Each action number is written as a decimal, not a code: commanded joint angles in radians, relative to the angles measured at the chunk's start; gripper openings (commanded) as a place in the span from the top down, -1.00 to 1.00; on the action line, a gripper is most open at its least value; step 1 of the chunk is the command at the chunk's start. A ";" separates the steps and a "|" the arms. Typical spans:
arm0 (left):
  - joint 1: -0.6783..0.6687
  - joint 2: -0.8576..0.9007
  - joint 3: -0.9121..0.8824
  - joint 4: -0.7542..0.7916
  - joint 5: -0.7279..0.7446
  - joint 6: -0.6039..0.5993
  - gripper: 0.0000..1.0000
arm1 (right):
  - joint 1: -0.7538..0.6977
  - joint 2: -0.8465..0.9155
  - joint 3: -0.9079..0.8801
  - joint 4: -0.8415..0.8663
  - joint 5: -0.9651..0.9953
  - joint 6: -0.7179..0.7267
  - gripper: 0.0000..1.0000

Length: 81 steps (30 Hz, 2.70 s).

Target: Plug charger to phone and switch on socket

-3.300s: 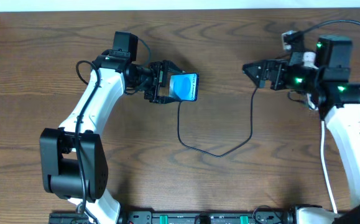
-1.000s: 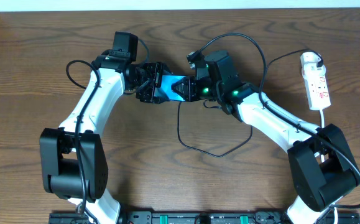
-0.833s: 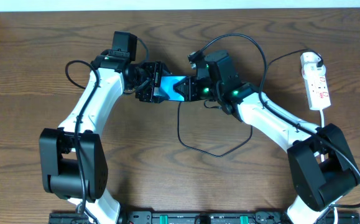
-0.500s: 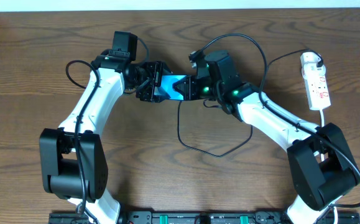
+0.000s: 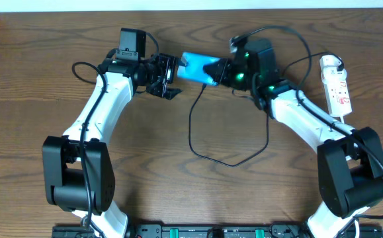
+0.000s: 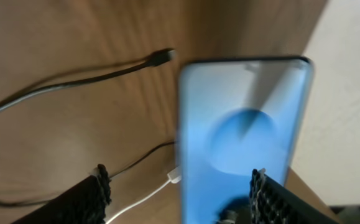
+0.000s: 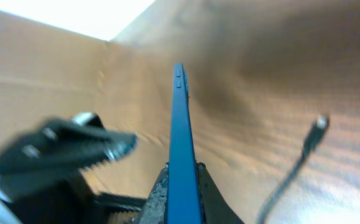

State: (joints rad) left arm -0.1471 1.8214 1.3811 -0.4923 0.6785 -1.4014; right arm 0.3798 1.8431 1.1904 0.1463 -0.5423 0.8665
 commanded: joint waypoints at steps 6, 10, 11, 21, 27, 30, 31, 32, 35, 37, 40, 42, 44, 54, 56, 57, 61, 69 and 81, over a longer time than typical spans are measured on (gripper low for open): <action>0.002 -0.013 0.009 0.237 0.070 0.111 -0.43 | -0.040 -0.005 0.019 0.163 0.004 0.422 0.98; 0.002 -0.013 0.009 0.294 0.088 0.111 -0.43 | -0.040 -0.005 0.019 0.222 0.025 0.563 0.98; 0.002 -0.013 0.009 0.306 0.101 0.111 -0.43 | -0.040 -0.005 0.019 0.231 0.025 0.581 0.98; 0.002 -0.013 0.009 0.435 0.148 0.106 -0.43 | -0.035 -0.005 0.019 0.349 0.016 0.788 0.97; 0.002 -0.013 0.009 0.439 0.127 0.099 -0.33 | 0.001 -0.005 0.019 0.354 0.021 0.886 0.97; 0.002 -0.013 0.009 0.467 0.113 0.099 -0.22 | 0.013 -0.005 0.019 0.348 0.032 0.892 0.97; 0.002 -0.013 0.009 0.479 0.110 0.099 -0.19 | 0.014 -0.005 0.019 0.347 0.033 0.896 0.97; 0.002 -0.013 0.009 0.496 0.095 0.099 -0.16 | 0.014 -0.005 0.019 0.347 0.032 0.916 0.97; 0.002 -0.013 0.009 0.513 0.065 0.099 -0.07 | 0.015 -0.005 0.019 0.348 0.032 0.930 0.97; 0.000 -0.013 0.009 0.513 0.040 0.099 0.04 | 0.015 -0.005 0.019 0.347 0.032 0.944 0.97; -0.005 -0.013 0.009 0.514 -0.001 0.099 0.20 | 0.015 -0.005 0.019 0.347 0.032 0.948 0.97; -0.011 -0.013 0.009 0.518 -0.022 0.099 0.24 | 0.018 -0.005 0.019 0.347 0.032 0.963 0.97; -0.018 -0.013 0.009 0.527 -0.036 0.099 0.26 | 0.022 -0.005 0.019 0.347 0.032 0.969 0.97; -0.033 -0.013 0.009 0.566 -0.044 0.093 0.47 | 0.035 -0.005 0.019 0.353 0.023 1.024 0.97; -0.033 -0.013 0.009 0.566 -0.045 0.075 0.48 | 0.035 -0.005 0.019 0.363 0.000 1.048 0.97; -0.033 -0.013 0.009 0.567 -0.052 0.056 0.49 | 0.036 -0.005 0.019 0.371 -0.008 1.049 0.98; -0.033 -0.013 0.009 0.572 -0.063 0.053 0.53 | 0.045 -0.005 0.019 0.379 -0.014 1.059 0.97; -0.034 -0.013 0.009 0.585 -0.063 0.035 0.70 | 0.067 -0.005 0.019 0.379 -0.014 1.066 0.97; -0.034 -0.013 0.009 0.584 -0.062 -0.010 0.85 | 0.080 -0.005 0.019 0.378 -0.014 1.066 0.90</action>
State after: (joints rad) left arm -0.1741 1.8214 1.3808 0.0784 0.6178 -1.4143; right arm 0.4282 1.8431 1.1912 0.5220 -0.5014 1.9373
